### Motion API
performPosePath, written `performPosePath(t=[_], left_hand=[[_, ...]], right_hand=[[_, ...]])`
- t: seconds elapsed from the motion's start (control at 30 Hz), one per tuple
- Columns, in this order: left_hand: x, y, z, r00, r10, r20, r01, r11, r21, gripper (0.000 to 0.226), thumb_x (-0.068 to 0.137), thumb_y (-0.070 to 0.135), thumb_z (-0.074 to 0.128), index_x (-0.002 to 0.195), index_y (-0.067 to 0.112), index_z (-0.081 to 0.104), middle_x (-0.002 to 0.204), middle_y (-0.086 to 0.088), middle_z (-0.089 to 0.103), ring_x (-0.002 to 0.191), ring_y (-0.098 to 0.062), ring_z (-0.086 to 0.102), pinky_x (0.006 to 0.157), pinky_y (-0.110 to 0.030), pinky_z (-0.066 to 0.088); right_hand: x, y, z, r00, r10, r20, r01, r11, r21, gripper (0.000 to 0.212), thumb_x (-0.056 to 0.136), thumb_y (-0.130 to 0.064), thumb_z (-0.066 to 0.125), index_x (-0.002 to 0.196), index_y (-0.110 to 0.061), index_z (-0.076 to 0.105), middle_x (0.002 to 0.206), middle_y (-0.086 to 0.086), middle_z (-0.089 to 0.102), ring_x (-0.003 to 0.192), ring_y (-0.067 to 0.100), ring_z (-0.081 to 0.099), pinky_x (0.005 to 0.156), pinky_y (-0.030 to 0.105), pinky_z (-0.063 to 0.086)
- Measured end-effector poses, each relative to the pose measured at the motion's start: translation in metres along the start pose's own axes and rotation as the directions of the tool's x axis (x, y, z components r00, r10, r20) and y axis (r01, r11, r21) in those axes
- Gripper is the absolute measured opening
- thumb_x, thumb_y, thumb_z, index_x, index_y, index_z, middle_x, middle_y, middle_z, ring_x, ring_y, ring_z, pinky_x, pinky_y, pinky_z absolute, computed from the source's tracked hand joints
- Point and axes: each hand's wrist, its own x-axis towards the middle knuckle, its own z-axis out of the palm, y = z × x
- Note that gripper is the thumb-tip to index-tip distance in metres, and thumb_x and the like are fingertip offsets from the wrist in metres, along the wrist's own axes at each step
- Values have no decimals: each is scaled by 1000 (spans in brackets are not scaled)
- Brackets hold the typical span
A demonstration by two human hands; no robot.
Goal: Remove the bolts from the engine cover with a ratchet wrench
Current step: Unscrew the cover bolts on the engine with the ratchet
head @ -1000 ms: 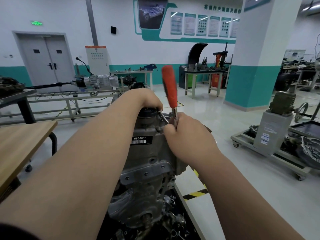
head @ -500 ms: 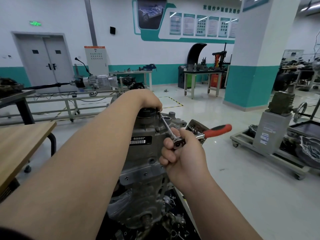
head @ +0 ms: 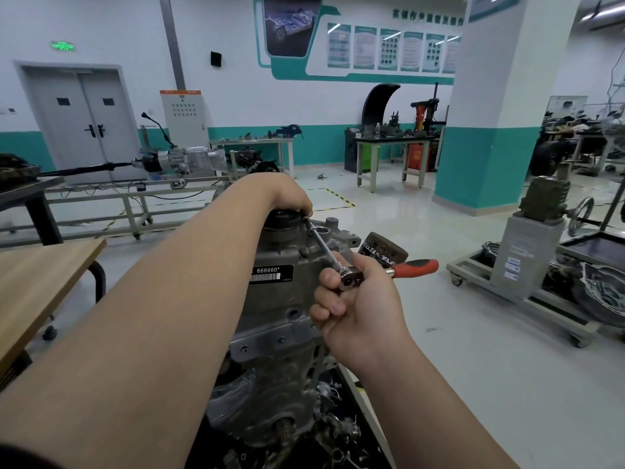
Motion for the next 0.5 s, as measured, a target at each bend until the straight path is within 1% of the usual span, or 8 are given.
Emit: performPosePath(t=[0.07,0.17,0.27,0.37,0.43,0.5], left_hand=[[0,1,-1,1000,-5,8,5,1000,1,30,82,37,69,100,14,66,94,-4,57,75,-17,54,60,-30,41],[0,2,-1,1000,-11,23,11,1000,2,31,82,36,69,102,13,66,98,-5,58,76,-19,54,60,-30,41],[-1,2,-1,1000,-14,26,14,1000,-10,32,81,35,69,104,13,67,99,-5,58,75,-18,54,59,-30,41],[0,1,0,1000,-16,17,16,1000,-14,30,80,36,69,102,15,68,104,-6,60,76,-18,54,62,-30,43],[0,1,0,1000,-13,5,14,1000,-8,25,79,36,69,92,15,67,97,-6,60,73,-18,54,60,-29,42],[-2,1,1,1000,-15,-12,15,1000,-7,21,78,36,69,82,16,65,88,-5,59,69,-18,54,57,-28,41]], right_hand=[[0,-1,-1,1000,-18,-12,17,997,-69,21,98,-30,37,86,-18,48,53,-2,42,35,11,23,37,19,29],[0,-4,-2,997,-50,-52,37,973,-230,19,98,-30,39,89,-18,51,53,-1,44,36,12,24,39,21,31],[-1,-9,-3,992,-93,-84,52,916,-397,19,98,-30,40,89,-17,50,50,-1,46,35,13,25,39,21,33],[-2,-12,-3,987,-133,-90,67,852,-518,18,98,-30,40,91,-15,48,49,0,47,34,14,27,38,21,33],[-1,-13,-2,978,-193,-82,95,755,-648,16,96,-28,41,86,-16,46,50,0,47,35,15,30,37,20,32],[-2,-13,-1,960,-280,-22,156,599,-786,14,94,-24,42,82,-18,45,51,-3,46,35,12,36,38,18,32]])
